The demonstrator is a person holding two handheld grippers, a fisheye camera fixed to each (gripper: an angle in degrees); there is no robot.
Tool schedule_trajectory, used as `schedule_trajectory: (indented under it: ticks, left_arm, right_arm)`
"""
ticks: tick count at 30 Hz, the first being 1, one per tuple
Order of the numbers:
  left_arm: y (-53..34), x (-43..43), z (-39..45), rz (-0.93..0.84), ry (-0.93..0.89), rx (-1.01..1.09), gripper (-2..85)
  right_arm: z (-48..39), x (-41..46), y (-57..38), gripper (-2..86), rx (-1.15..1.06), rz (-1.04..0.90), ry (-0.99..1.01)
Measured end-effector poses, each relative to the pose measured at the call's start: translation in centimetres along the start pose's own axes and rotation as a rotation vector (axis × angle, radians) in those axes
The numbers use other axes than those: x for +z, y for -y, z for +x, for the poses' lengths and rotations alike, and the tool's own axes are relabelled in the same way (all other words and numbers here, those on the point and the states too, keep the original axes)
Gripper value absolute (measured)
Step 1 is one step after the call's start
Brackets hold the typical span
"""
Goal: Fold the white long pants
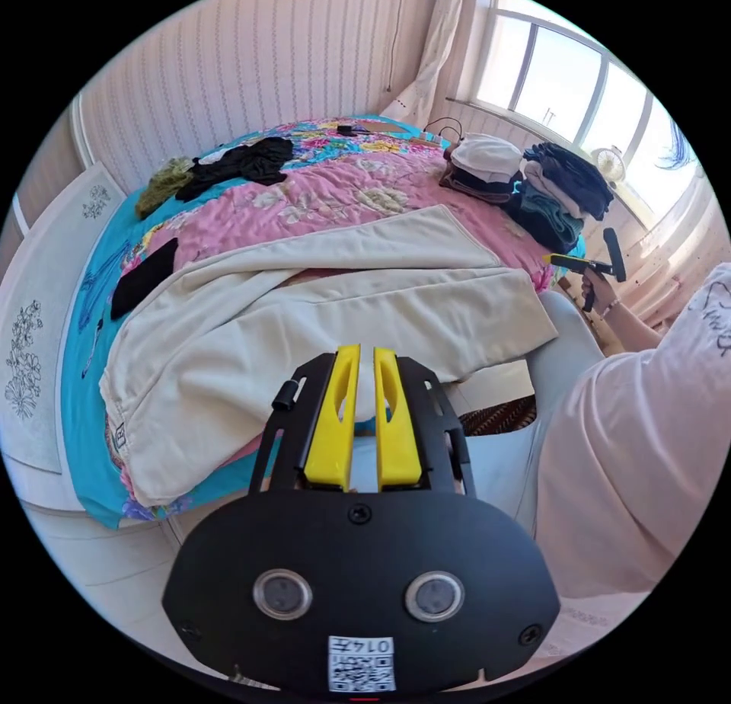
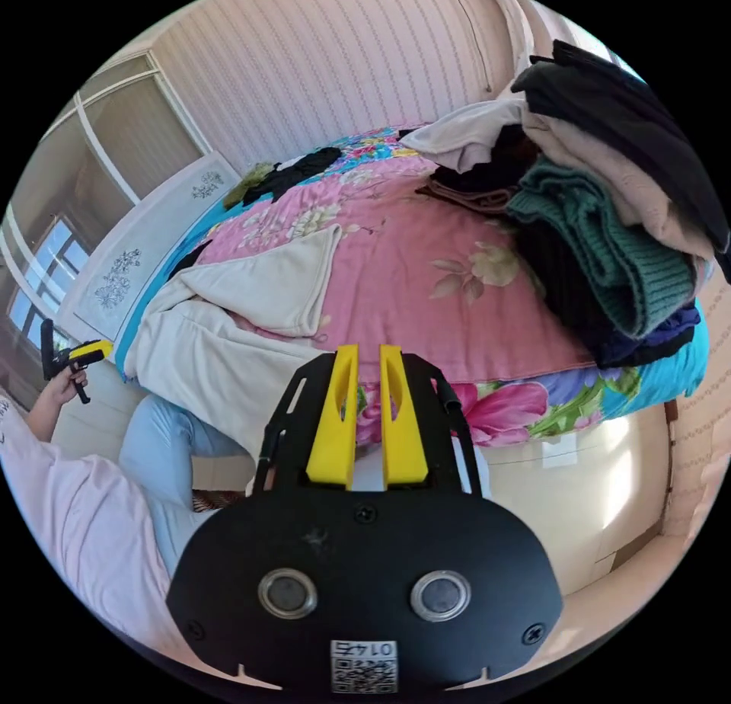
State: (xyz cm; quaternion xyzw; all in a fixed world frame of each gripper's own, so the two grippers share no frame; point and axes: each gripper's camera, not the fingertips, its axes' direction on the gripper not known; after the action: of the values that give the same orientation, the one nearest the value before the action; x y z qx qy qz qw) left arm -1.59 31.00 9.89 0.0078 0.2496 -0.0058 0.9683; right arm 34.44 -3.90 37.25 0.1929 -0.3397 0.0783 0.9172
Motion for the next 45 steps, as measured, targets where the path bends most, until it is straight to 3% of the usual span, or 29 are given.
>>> schedule_trajectory:
  ticks: [4, 11, 13, 16, 20, 27, 29, 34, 38, 45]
  left_arm:
    - [6.3, 4.6, 3.2, 0.026, -0.062, 0.102, 3.2]
    - [20.2, 14.7, 10.4, 0.057, -0.091, 0.280, 5.1]
    - [23.4, 17.7, 12.3, 0.033, -0.069, 0.340, 5.8]
    - [28.4, 23.3, 14.7, -0.036, -0.081, 0.389, 7.1]
    - [34.3, 31.4, 17.8, -0.123, -0.061, 0.464, 8.5]
    - [38.2, 43.0, 20.0, -0.284, -0.024, 0.434, 7.4]
    - [38.6, 44.3, 20.3, -0.289, -0.051, 0.420, 3.2]
    - [40.7, 43.4, 20.6, -0.197, 0.007, 0.432, -0.1]
    - [44.4, 42.1, 20.6, -0.058, 0.040, 0.405, -0.3]
    - [50.9, 46.4, 22.9, -0.034, 0.062, 0.426, -0.1]
  right_arm:
    - [1.1, 4.5, 3.0, 12.8, -0.014, -0.101, 0.181]
    - [1.5, 11.4, 10.2, 13.2, -0.258, -0.214, 0.331]
    - [2.1, 11.8, 10.4, 12.7, -0.324, -0.196, 0.342]
    - [4.6, 11.3, 8.8, 12.3, -0.324, -0.017, 0.457]
    - [7.3, 12.0, 10.2, 12.1, -0.299, -0.083, 0.650]
    - [7.4, 11.5, 10.7, 8.3, -0.375, -0.108, 0.564]
    - [7.9, 11.2, 12.3, 3.8, -0.357, -0.193, 0.613]
    - [9.5, 10.7, 17.4, 2.2, -0.535, -0.241, 0.694]
    - [13.3, 10.0, 19.5, 1.8, -0.485, -0.037, 0.752]
    - [19.7, 9.7, 20.7, 1.4, -0.211, 0.222, 0.696]
